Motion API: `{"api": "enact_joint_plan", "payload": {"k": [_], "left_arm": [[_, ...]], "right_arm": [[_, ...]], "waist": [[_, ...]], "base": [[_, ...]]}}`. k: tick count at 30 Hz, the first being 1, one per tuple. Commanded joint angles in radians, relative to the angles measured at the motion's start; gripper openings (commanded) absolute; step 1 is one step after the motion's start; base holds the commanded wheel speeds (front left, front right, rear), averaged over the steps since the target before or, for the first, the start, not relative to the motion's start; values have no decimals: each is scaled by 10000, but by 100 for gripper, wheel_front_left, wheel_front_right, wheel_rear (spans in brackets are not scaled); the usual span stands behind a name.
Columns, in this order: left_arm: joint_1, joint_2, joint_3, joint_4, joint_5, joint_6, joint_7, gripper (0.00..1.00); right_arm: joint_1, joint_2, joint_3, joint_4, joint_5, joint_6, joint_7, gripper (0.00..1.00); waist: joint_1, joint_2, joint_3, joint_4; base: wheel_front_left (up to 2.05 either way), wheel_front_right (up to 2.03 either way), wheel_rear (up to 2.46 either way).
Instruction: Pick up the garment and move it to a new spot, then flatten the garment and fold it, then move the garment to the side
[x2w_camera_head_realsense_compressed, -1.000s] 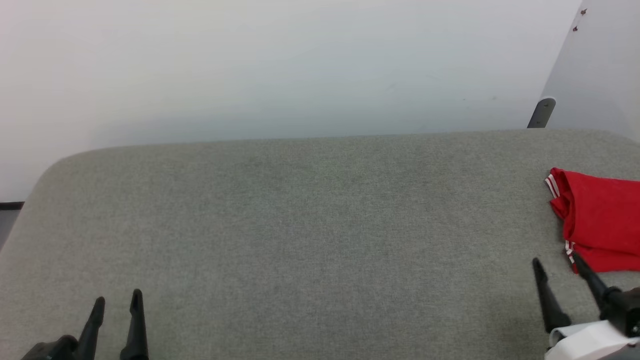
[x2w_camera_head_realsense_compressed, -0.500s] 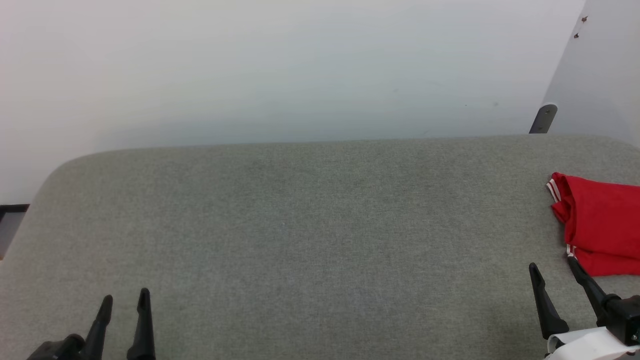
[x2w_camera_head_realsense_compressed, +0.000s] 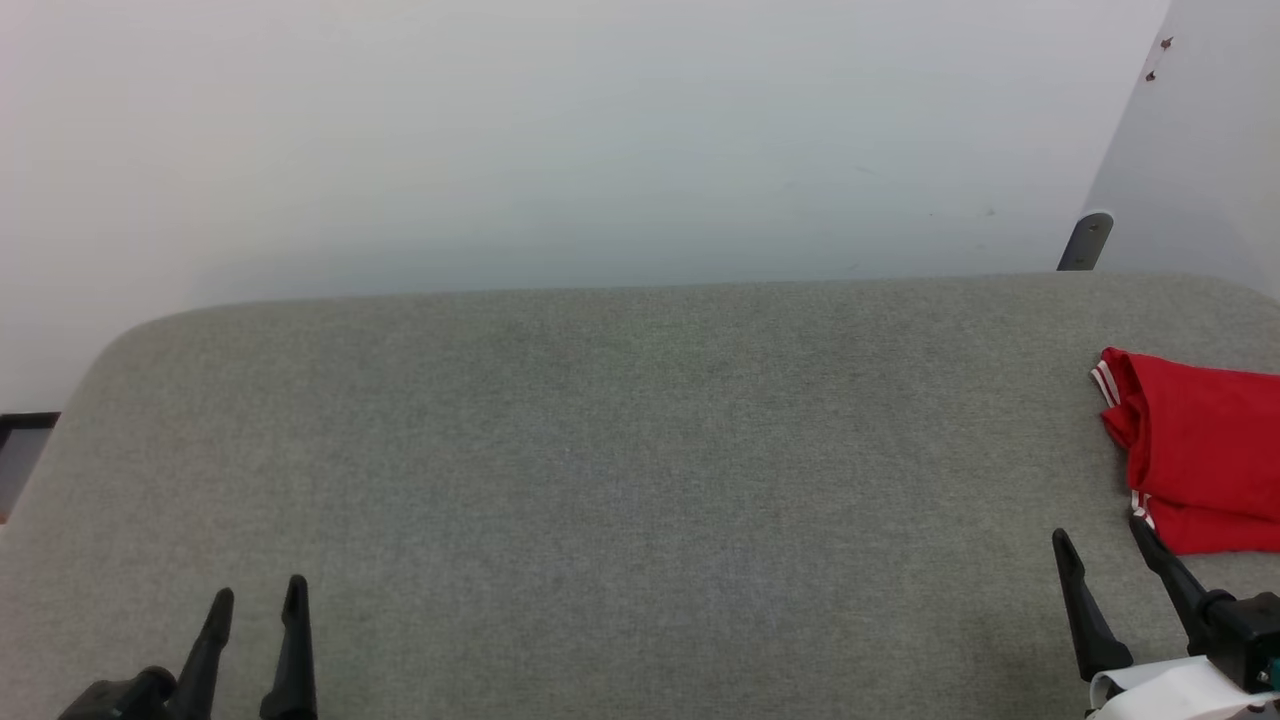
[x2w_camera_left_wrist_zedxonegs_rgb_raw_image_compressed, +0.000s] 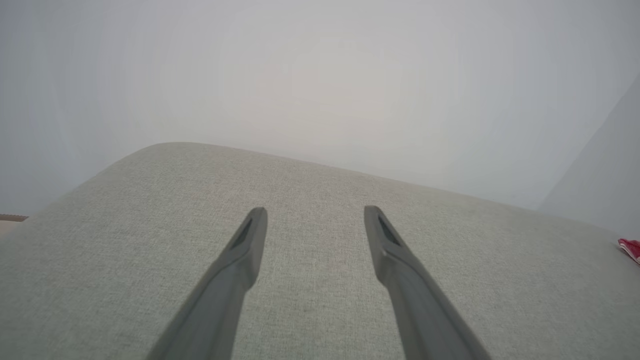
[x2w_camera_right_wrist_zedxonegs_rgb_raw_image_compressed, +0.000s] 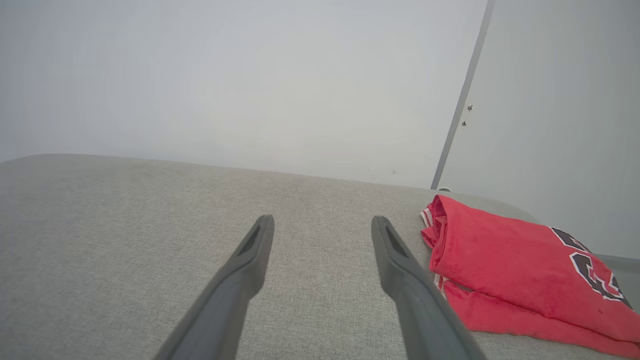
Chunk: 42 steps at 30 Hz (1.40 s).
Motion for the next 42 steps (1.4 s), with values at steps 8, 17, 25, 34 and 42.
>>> {"api": "enact_joint_plan", "payload": {"k": [8,17,25,34,42], "left_arm": [[-17,29,25,-87,-46,-37,3,100],[48,-264,32,253,-366,3,144,0],[-162,-425,63,233,-1622,-1,550,0],[-349,-571,78,213,-2769,-4,908,0],[-523,-708,95,202,-3815,-8,1240,0]], "right_arm": [[-8,47,76,1,42,-12,-42,100],[113,232,29,318,500,2,172,0],[5,450,-189,262,1975,1,575,0],[-94,650,-370,211,3322,0,931,0],[-194,830,-543,169,4549,-1,1257,0]], "waist": [[-1,0,0,24],[0,0,13,37],[0,0,46,33],[0,0,81,29],[0,0,114,26]], "base": [[0,0,0],[0,0,0],[0,0,0],[0,0,0],[0,0,0]]}}
